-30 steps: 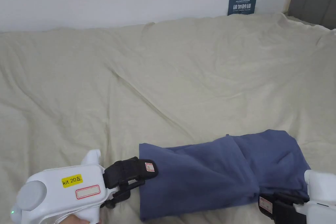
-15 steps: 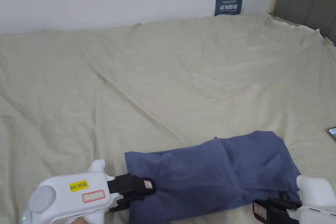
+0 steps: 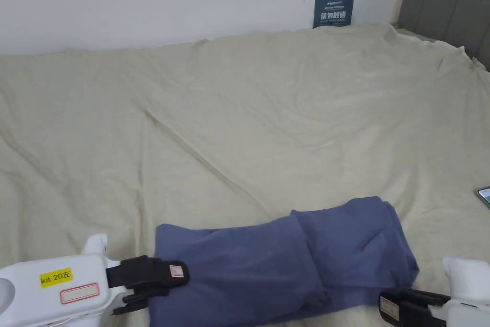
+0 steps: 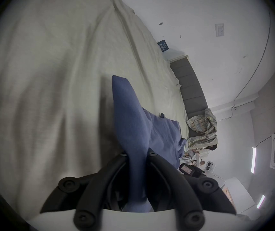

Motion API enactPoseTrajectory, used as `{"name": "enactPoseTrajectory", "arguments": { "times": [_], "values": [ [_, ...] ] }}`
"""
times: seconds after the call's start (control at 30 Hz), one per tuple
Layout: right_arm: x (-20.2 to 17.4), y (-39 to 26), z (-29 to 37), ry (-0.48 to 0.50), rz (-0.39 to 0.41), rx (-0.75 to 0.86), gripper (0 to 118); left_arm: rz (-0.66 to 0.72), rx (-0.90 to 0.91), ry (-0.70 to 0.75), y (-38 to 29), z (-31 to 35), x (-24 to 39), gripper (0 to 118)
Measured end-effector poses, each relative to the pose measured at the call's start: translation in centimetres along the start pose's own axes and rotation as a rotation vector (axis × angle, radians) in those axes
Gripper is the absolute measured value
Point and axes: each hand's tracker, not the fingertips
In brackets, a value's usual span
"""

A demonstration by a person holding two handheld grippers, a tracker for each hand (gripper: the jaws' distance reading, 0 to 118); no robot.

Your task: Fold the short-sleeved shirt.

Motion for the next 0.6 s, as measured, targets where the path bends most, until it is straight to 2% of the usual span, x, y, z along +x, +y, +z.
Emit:
{"name": "enactPoseTrajectory", "arguments": {
  "times": [0.1, 0.37, 0.47, 0.6],
  "values": [
    [0.1, -0.1, 0.1, -0.002, -0.003, 0.001, 0, 0.031, 0.026, -0.022, -0.6, 2.2, -0.6, 12],
    [0.4, -0.4, 0.1, 0.008, -0.003, -0.001, 0, -0.008, 0.08, 0.069, -1.7, 7.0, -0.1, 12],
    [0.7, -0.5, 0.2, 0.014, -0.013, 0.003, 0, -0.02, 0.1, 0.084, -1.8, 7.3, 1.4, 12],
    [1.2, -0.4, 0.6, 0.01, 0.0, 0.009, 0, -0.107, 0.102, 0.071, -1.7, 6.0, 5.8, 12]
  ]
}}
